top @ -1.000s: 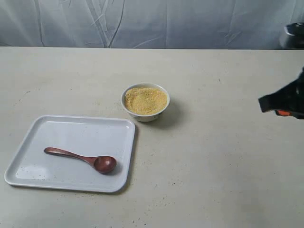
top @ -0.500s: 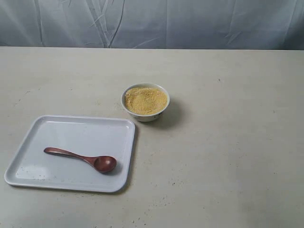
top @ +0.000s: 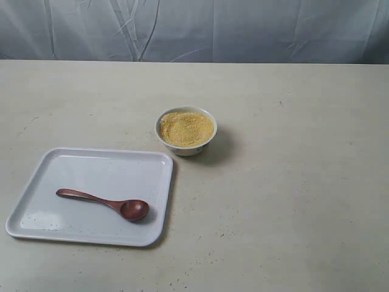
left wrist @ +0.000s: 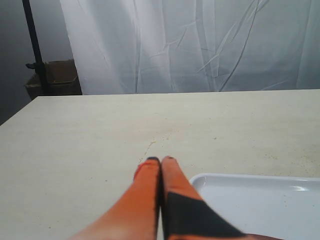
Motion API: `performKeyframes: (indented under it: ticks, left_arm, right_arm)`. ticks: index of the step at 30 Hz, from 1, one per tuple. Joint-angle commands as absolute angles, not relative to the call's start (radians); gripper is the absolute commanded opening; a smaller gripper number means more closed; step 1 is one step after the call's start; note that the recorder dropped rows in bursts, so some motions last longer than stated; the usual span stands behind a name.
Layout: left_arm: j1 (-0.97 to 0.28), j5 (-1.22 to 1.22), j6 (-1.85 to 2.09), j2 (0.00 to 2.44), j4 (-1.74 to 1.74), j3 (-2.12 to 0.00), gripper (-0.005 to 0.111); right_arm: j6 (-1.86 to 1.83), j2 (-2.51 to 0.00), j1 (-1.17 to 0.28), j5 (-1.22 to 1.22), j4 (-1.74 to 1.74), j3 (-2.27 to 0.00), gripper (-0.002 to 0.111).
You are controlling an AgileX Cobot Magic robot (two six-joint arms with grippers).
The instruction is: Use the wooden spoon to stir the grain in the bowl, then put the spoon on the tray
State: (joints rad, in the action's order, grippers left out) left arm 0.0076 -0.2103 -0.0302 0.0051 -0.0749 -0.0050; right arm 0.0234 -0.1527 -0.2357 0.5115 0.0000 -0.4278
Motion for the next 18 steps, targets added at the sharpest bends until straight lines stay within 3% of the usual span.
performKeyframes:
  ticks: [1, 8, 18]
  left_arm:
    - [0.008, -0.206, -0.033, 0.000, -0.071, 0.000, 0.000]
    - [0.008, -0.206, -0.033, 0.000, -0.071, 0.000, 0.000]
    - [0.008, -0.206, -0.033, 0.000, -0.071, 0.000, 0.000]
  right_arm:
    - [0.026, -0.148, -0.228, 0.493, -0.006, -0.425, 0.000]
    - [0.026, -0.057, -0.035, 0.493, 0.008, -0.425, 0.000]
    - [0.026, -0.056, -0.030, 0.484, 0.037, -0.385, 0.000]
